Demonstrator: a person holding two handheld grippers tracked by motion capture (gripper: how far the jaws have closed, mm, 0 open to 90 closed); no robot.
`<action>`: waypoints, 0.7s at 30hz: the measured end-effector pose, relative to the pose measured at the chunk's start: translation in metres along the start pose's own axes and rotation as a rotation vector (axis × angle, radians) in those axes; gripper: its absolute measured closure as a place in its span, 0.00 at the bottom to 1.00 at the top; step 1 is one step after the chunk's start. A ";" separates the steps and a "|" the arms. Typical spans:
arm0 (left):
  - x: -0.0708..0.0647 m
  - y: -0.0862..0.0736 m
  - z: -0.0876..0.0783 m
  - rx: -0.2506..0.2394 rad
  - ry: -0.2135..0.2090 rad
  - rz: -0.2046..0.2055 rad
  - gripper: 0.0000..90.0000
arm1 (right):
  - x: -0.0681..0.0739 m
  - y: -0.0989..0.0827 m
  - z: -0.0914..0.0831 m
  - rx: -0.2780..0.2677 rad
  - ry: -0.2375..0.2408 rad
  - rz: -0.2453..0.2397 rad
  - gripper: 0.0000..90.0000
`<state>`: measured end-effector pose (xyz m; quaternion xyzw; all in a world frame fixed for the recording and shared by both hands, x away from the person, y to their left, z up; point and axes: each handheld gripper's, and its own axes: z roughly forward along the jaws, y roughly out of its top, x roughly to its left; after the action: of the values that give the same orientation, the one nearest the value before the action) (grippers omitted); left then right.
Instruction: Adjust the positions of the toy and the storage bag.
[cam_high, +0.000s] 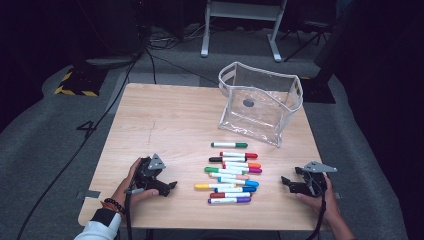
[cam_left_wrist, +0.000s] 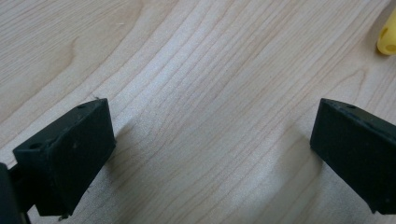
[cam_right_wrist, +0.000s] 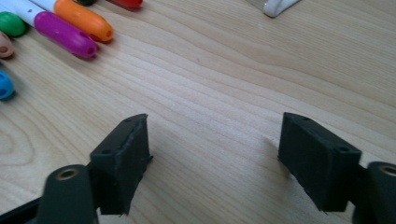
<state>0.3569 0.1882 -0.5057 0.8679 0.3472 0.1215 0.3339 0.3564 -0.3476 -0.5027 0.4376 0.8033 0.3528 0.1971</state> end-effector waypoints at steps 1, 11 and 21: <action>0.000 0.000 0.000 0.000 0.000 0.000 0.00 | 0.000 0.000 0.000 0.004 -0.007 0.003 0.25; 0.002 -0.001 -0.002 0.009 -0.013 0.019 0.00 | -0.001 0.002 0.001 0.013 -0.013 0.006 0.22; 0.012 0.007 -0.004 -0.006 -0.047 -0.014 0.21 | -0.004 0.014 0.002 0.017 -0.013 -0.031 0.29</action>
<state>0.3680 0.1945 -0.4984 0.8669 0.3452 0.1000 0.3455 0.3671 -0.3450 -0.4935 0.4289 0.8116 0.3402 0.2039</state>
